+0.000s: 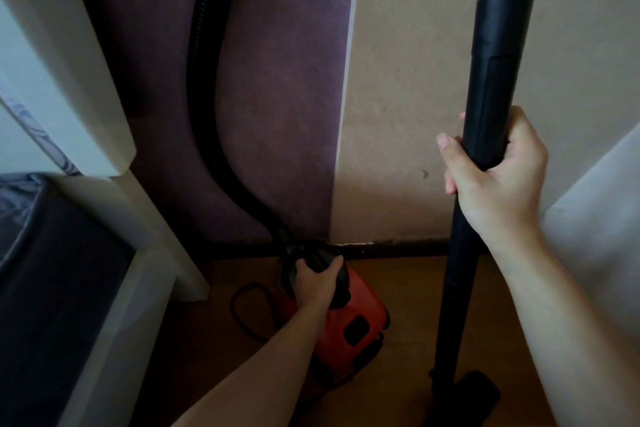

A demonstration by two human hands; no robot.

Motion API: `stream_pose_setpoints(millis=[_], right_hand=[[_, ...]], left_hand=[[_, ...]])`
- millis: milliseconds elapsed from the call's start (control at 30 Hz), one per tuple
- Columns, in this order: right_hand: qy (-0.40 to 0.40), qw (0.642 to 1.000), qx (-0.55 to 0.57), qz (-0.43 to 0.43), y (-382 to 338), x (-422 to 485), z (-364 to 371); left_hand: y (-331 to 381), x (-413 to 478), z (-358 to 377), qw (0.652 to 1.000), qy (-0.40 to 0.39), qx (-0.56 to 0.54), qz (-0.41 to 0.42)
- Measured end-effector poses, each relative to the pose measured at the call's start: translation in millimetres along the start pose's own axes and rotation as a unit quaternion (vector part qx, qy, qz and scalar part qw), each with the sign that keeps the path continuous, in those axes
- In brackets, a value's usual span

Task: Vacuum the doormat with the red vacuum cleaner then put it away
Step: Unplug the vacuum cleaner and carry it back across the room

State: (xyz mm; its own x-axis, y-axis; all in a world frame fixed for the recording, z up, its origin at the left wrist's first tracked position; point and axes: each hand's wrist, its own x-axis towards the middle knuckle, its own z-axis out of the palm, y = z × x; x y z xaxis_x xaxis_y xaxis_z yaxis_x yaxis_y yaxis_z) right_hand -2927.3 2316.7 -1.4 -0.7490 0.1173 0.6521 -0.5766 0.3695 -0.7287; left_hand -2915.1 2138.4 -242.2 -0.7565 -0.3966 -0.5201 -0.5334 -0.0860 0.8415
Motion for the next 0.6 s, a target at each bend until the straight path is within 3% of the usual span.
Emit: stream_pose_setpoints(millis=[167, 300, 400, 500, 600], right_hand=[[0.002, 1.000, 0.004, -0.007, 1, 0, 1], [-0.003, 1.000, -0.001, -0.012, 2, -1, 2], [-0.005, 1.000, -0.003, -0.017, 1, -2, 1], [-0.010, 1.000, -0.003, -0.016, 1, -2, 1], [-0.012, 1.000, -0.008, -0.022, 2, -3, 2]], left_hand=[[-3, -1, 6, 0.994, 0.085, 0.036, 0.050], [-7, 5, 8, 0.992, 0.104, 0.014, 0.066], [-5, 10, 15, 0.994, 0.082, -0.075, 0.024], [-3, 10, 21, 0.971, 0.043, -0.232, -0.033], [0, 6, 22, 0.968, 0.046, -0.246, -0.036]])
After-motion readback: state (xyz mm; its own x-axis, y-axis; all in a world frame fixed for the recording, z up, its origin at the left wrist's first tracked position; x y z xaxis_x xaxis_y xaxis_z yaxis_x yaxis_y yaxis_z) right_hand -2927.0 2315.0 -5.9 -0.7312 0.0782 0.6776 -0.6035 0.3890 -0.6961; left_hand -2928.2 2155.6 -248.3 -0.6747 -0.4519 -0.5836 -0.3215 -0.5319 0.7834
